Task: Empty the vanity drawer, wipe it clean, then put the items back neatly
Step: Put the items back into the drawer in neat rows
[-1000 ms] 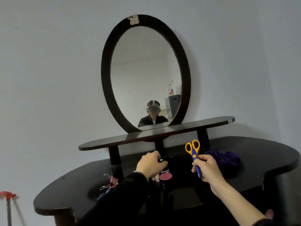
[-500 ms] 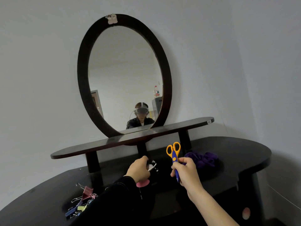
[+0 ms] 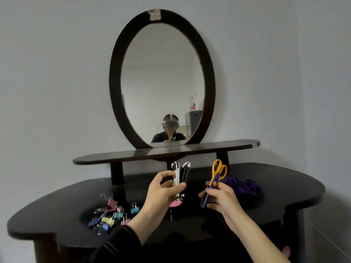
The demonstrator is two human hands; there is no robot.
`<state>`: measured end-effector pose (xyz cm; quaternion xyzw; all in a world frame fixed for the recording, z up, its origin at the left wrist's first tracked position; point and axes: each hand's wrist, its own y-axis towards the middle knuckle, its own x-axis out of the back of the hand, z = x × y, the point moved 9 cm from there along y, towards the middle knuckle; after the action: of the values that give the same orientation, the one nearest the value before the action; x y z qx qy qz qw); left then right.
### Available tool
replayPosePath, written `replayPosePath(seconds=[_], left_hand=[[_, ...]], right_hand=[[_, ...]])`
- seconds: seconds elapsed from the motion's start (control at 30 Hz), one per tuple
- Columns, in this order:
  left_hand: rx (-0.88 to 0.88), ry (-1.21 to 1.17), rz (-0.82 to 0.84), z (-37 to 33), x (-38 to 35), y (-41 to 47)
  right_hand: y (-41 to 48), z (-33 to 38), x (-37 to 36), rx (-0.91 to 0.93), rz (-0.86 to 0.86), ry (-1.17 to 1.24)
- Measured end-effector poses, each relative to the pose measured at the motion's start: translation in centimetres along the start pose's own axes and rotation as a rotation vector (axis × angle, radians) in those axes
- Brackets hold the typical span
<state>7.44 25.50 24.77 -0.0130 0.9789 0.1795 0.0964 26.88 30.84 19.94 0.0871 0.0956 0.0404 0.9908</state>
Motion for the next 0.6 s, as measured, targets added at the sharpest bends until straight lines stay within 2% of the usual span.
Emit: replayPosePath(seconds=[0.13, 0.2, 0.27, 0.4, 0.6], left_hand=[[0.067, -0.257, 0.197, 0.7, -1.8, -5.3], [0.069, -0.306, 0.216, 1.5, -1.7, -7.9], [0.065, -0.287, 0.23, 2.8, -1.5, -10.6], [0.116, -0.171, 0.254, 7.2, -1.4, -15.1], [0.338, -0.023, 0.34, 18.4, -1.7, -22.5]], right_hand=[[-2.6, 0.9, -0.5, 0.026, 0.059, 0.032], [-5.0, 1.4, -0.8, 0.055, 0.105, 0.085], [-8.5, 1.2, -1.1, 0.101, 0.194, 0.103], [-16.1, -1.2, -1.1, 0.15, 0.345, -0.048], [-22.2, -12.5, 1.6, -0.068, 0.311, -0.358]])
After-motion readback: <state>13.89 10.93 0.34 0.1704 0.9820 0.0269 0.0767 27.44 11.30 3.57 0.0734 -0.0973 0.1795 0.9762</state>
